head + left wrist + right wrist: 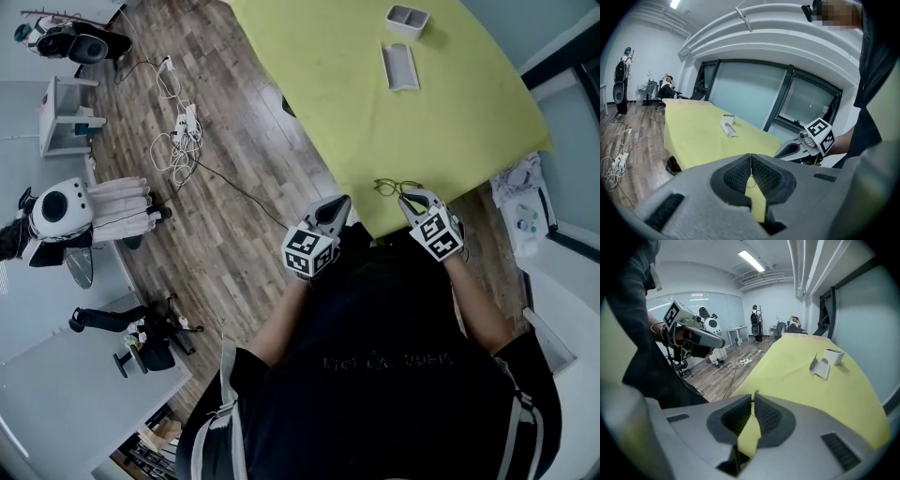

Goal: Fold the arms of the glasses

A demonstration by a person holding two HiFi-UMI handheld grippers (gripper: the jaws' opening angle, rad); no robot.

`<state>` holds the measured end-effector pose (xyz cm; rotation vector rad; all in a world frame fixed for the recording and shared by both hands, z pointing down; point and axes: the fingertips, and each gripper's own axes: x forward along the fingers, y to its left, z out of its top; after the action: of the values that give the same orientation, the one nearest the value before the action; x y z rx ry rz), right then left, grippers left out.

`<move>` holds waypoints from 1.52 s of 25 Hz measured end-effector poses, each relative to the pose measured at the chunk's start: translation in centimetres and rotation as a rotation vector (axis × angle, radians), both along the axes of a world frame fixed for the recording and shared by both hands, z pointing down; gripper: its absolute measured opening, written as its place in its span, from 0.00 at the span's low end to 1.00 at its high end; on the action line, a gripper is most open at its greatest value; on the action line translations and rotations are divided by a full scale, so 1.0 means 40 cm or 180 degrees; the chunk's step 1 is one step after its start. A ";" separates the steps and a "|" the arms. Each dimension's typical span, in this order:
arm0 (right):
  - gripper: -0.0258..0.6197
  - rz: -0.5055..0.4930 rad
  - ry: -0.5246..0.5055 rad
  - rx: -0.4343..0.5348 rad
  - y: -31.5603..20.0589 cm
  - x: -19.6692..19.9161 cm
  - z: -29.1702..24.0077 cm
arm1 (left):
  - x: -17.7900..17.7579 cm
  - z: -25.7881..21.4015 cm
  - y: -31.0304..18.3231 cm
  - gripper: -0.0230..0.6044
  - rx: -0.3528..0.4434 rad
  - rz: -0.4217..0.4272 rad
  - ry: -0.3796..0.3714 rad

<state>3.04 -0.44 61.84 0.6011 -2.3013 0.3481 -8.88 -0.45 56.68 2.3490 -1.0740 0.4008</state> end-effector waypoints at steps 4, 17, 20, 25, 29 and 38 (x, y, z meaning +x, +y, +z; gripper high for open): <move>0.10 0.0201 -0.0138 -0.0196 0.010 0.027 0.022 | 0.016 0.000 0.002 0.07 0.0013 0.0051 0.0005; 0.10 0.0309 0.0006 -0.0314 0.010 0.078 0.088 | 0.019 -0.007 0.009 0.07 0.0004 0.0073 0.0027; 0.10 0.0310 0.0047 -0.0334 0.014 0.089 0.111 | 0.022 -0.003 0.017 0.07 -0.0008 0.0072 0.0020; 0.10 0.0359 0.0117 -0.0420 0.019 0.107 0.149 | 0.015 0.003 0.027 0.07 -0.0043 0.0056 -0.0004; 0.10 0.0371 0.0184 -0.0497 0.025 0.123 0.184 | 0.012 0.002 0.032 0.07 -0.0045 0.0056 -0.0040; 0.10 0.0391 0.0238 -0.0668 0.035 0.147 0.243 | -0.014 0.002 0.039 0.07 -0.0069 0.0039 -0.0103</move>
<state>8.93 0.94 71.58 0.6388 -2.1280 0.6071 -9.45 1.10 56.76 2.3384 -1.0654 0.4542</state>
